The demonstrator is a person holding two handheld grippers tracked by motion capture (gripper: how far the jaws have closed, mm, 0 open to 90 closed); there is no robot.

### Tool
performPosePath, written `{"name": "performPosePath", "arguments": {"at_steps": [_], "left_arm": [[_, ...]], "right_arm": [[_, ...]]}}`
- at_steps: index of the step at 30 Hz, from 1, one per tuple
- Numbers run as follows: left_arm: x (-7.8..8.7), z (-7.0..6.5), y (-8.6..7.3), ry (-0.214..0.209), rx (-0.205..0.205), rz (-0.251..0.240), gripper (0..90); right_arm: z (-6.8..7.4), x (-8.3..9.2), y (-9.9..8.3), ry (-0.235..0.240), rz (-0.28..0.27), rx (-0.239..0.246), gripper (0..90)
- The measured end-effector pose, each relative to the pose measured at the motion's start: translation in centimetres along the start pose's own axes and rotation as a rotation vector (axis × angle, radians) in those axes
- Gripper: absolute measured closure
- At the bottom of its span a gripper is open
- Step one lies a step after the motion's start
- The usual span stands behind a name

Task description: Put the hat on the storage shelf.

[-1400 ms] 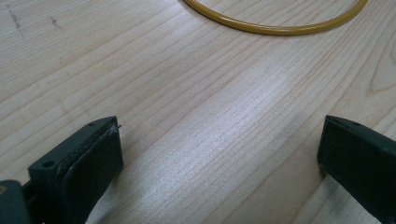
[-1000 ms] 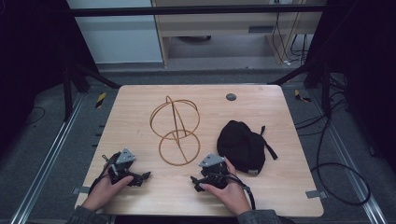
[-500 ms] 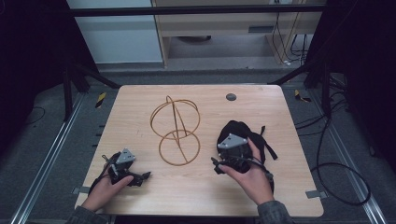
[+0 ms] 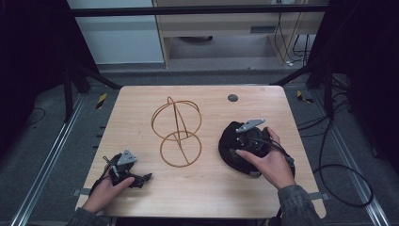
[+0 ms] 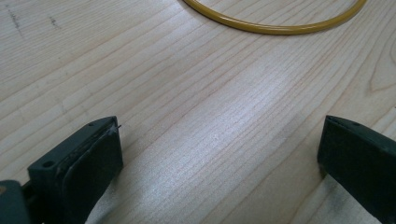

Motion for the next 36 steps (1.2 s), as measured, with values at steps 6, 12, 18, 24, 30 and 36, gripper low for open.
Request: {"name": "performPosePath", "arguments": {"at_steps": [6, 12, 18, 24, 30, 36], "left_arm": [[0.0, 0.0, 0.0, -0.002, -0.002, 0.000, 0.0], [-0.1, 0.0, 0.1, -0.004, -0.006, -0.001, 0.0], [-0.2, 0.0, 0.2, -0.006, -0.009, -0.001, 0.0], [-0.2, 0.1, 0.2, -0.007, -0.015, 0.002, 0.0], [-0.2, 0.0, 0.3, -0.009, -0.012, -0.002, 0.0], [-0.2, 0.0, 0.3, -0.009, -0.012, -0.002, 0.0]], "right_arm": [[-1.7, 0.3, -0.3, 0.009, 0.076, 0.026, 15.9], [-2.7, 0.3, -0.1, 0.007, 0.124, 0.043, 25.5], [-2.7, 0.5, 0.5, 0.029, 0.126, 0.042, 21.7], [-2.7, -0.2, 1.4, 0.018, 0.147, 0.049, 17.7], [-3.7, -1.8, 2.0, 0.003, 0.190, 0.013, 23.4], [-4.3, -3.2, 2.2, 0.038, 0.204, -0.010, 31.7]]}}
Point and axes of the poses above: each handheld gripper's, and its own axes: x roughly backward along the jaws, y roughly out of its top, z roughly to its left, the point moved 3 cm from there along -x, roughly forward along the jaws, and after that the axes turned 10 degrees about z, right-handed, at the moved point
